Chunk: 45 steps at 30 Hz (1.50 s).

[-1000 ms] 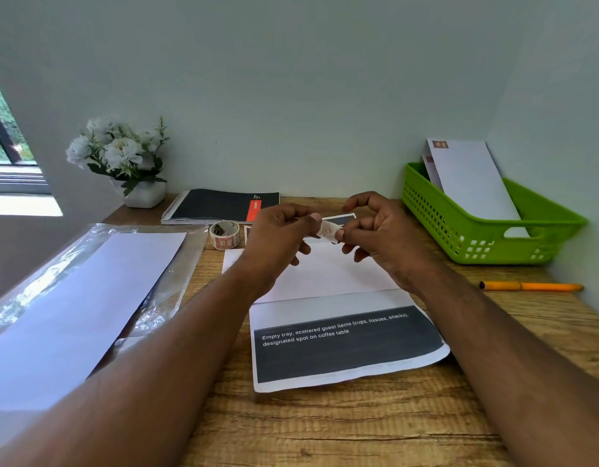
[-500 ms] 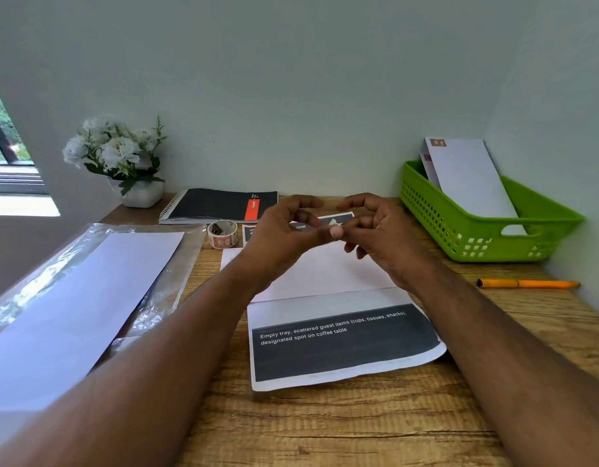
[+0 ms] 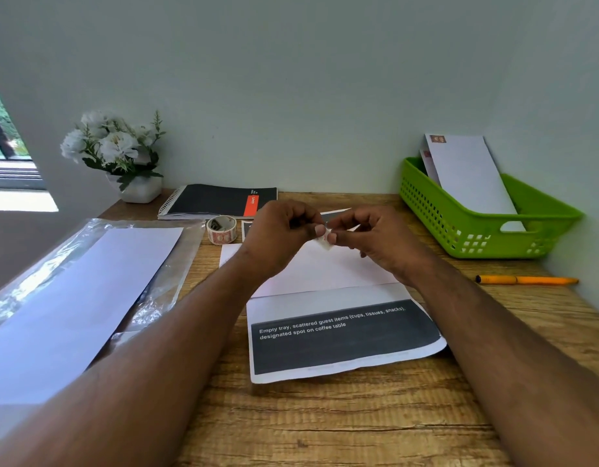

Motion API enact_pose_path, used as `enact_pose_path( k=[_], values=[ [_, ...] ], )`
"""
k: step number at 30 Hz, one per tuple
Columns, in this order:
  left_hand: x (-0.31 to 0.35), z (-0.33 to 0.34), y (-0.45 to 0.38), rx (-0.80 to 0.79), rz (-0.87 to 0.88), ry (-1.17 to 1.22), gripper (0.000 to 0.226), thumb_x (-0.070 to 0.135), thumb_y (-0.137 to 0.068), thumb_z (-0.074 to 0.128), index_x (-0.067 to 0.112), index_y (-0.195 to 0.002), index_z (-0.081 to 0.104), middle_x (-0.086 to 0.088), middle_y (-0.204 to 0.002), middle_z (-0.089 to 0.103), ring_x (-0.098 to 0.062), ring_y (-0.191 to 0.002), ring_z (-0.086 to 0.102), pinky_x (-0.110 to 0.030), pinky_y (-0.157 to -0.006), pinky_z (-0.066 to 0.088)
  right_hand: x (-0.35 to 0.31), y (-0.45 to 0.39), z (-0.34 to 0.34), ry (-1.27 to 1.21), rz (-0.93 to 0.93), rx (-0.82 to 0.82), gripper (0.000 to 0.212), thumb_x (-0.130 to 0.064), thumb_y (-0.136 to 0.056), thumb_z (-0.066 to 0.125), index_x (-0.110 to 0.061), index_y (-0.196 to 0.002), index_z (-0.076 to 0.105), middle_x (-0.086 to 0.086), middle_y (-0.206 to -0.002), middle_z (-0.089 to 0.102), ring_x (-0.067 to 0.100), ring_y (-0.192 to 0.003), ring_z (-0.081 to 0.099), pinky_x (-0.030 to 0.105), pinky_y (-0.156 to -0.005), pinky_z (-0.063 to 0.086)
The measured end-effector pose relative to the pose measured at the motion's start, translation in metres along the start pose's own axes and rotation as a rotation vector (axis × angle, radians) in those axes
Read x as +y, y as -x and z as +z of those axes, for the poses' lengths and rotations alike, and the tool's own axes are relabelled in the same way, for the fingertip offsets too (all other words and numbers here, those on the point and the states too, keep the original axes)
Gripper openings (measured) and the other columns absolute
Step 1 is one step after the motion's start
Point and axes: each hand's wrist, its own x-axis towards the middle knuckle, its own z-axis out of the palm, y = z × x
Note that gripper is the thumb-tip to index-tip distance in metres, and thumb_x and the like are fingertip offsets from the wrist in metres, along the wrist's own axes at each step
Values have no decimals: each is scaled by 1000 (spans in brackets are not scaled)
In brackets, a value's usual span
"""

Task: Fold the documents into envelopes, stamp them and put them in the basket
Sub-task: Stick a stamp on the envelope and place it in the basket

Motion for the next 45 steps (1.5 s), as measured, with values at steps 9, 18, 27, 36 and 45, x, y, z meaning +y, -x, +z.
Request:
enact_pose_path(
  k=[9, 18, 27, 36, 45],
  values=[
    [-3, 8, 1, 125, -20, 55, 22, 13, -90, 66, 15, -112, 67, 4, -90, 66, -9, -79, 61, -20, -76, 52, 0, -3, -14, -86, 86, 75, 12, -7, -73, 79, -7, -85, 75, -9, -58, 66, -3, -46, 48, 13, -46, 36],
    [9, 13, 7, -428, -80, -577, 39, 43, -88, 64, 26, -123, 65, 4, -128, 61, -15, -113, 56, -35, -100, 46, 14, -4, -48, -116, 313, 350, 24, 3, -73, 76, 10, -95, 68, -13, -36, 53, -4, -28, 42, 7, -32, 28],
    [27, 47, -29, -323, 96, -596, 29, 33, -90, 65, 18, -114, 68, 2, -117, 65, -15, -107, 57, -24, -84, 42, 24, -11, -53, 60, 440, 309, 18, -2, -67, 82, -1, -73, 65, 8, -66, 63, -3, -27, 42, 12, -29, 28],
    [-14, 67, -29, -249, 53, -425, 32, 43, -83, 71, 19, -103, 73, 1, -102, 65, -13, -92, 58, -23, -75, 39, 32, -21, -42, 204, 472, 300, 20, -6, -64, 84, -1, -72, 66, 12, -65, 65, 17, -47, 49, 21, -44, 36],
    [-17, 71, -32, -246, 55, -518, 39, 52, -85, 63, 25, -112, 70, -1, -115, 63, -21, -112, 54, -32, -96, 41, 34, -22, -39, 265, 479, 299, 21, -6, -61, 84, -4, -69, 66, 14, -68, 65, 20, -52, 53, 23, -47, 39]
  ],
)
